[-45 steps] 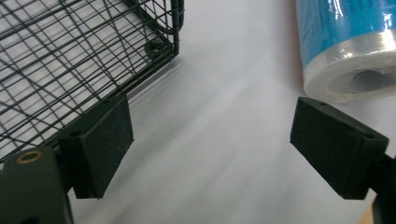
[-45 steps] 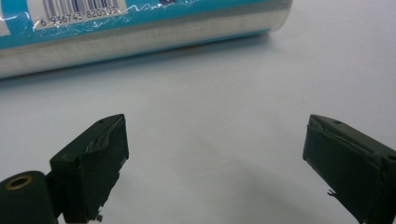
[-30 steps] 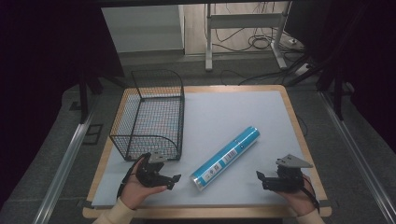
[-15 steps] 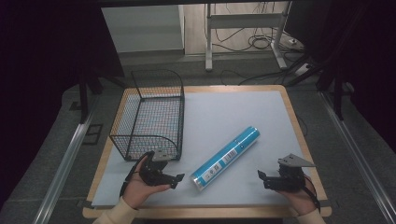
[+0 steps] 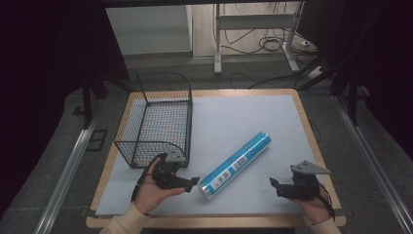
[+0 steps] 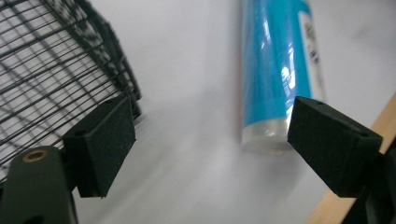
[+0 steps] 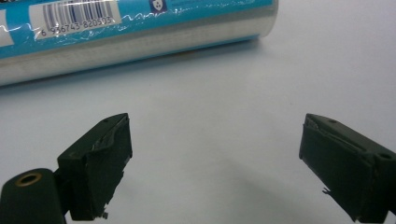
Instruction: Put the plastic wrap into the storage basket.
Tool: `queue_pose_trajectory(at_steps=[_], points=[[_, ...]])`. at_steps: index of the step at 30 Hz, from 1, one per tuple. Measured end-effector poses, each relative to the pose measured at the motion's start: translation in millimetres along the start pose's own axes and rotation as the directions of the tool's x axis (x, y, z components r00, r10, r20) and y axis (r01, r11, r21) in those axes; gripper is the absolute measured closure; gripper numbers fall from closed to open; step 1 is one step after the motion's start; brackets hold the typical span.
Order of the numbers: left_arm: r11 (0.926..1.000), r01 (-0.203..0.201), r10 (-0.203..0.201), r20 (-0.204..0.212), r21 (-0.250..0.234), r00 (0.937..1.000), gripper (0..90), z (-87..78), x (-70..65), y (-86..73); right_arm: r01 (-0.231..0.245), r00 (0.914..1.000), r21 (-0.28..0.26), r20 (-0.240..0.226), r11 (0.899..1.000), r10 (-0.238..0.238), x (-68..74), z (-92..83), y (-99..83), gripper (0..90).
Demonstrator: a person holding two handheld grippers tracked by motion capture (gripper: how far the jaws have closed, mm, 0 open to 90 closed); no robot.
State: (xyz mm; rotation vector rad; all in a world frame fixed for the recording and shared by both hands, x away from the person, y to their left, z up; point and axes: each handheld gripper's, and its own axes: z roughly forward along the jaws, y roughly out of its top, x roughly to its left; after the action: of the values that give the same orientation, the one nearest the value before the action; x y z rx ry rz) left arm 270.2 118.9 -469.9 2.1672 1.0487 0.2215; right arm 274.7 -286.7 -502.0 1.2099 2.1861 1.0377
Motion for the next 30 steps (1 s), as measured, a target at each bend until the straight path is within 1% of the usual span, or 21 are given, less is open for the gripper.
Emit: queue_pose_trajectory(at_steps=[1,3,8,10,11,13,17,20,23,25,30], points=[[1.0,0.0,0.0,0.0,0.0,1.0,15.1,0.0,0.0,0.0,0.0,1.0,0.0,0.0,1.0,0.0,0.0,0.0,0.0,9.8],[0.9997,-0.02,0.02,0.006,0.012,0.9998,15.0,0.9,-5.1,4.5,0.007,1.0,0.003,0.0,1.0,-0.007,1.7,0.0,0.2,10.1],[0.9994,-0.028,0.028,0.008,0.021,0.9996,15.0,3.8,-6.4,9.8,0.02,0.9998,0.01,0.007,1.0,-0.02,2.9,0.9,0.1,10.1],[0.9992,-0.031,0.031,0.008,0.023,0.9995,15.0,4.0,-6.6,10.8,0.021,0.9998,0.01,0.005,1.0,-0.021,3.1,1.3,-0.1,10.1],[0.9991,-0.035,0.034,0.007,0.023,0.9994,15.2,4.3,-6.9,11.8,0.019,0.9997,0.004,-0.012,1.0,-0.019,2.8,1.3,-0.2,10.1],[0.999,-0.039,0.039,0.005,0.024,0.9992,15.6,4.9,-7.9,14.4,0.017,0.9997,0.001,-0.015,1.0,-0.017,2.7,1.6,-0.4,10.1],[0.9979,-0.059,0.059,0.012,0.027,0.9982,15.4,7.2,-12.3,22.9,0.022,0.9997,0.004,-0.006,1.0,-0.022,3.8,1.5,-0.4,10.1],[0.9974,-0.066,0.066,0.014,0.027,0.9977,15.0,9.1,-14.4,26.7,0.03,0.9995,0.003,0.0,1.0,-0.03,4.7,1.0,-0.3,10.1],[0.9973,-0.068,0.068,0.014,0.027,0.9976,14.8,10.7,-15.5,28.8,0.031,0.9995,0.001,-0.002,1.0,-0.031,4.2,1.2,-0.7,10.1],[0.9962,-0.081,0.08,0.011,0.033,0.9967,15.2,13.1,-17.6,32.0,0.021,0.9998,0.001,-0.007,1.0,-0.021,3.1,1.5,-1.1,10.3],[0.9946,-0.097,0.096,0.012,0.037,0.9953,15.2,16.7,-21.3,36.5,0.021,0.9998,-0.004,-0.005,1.0,-0.021,3.0,0.8,-0.9,10.3]])
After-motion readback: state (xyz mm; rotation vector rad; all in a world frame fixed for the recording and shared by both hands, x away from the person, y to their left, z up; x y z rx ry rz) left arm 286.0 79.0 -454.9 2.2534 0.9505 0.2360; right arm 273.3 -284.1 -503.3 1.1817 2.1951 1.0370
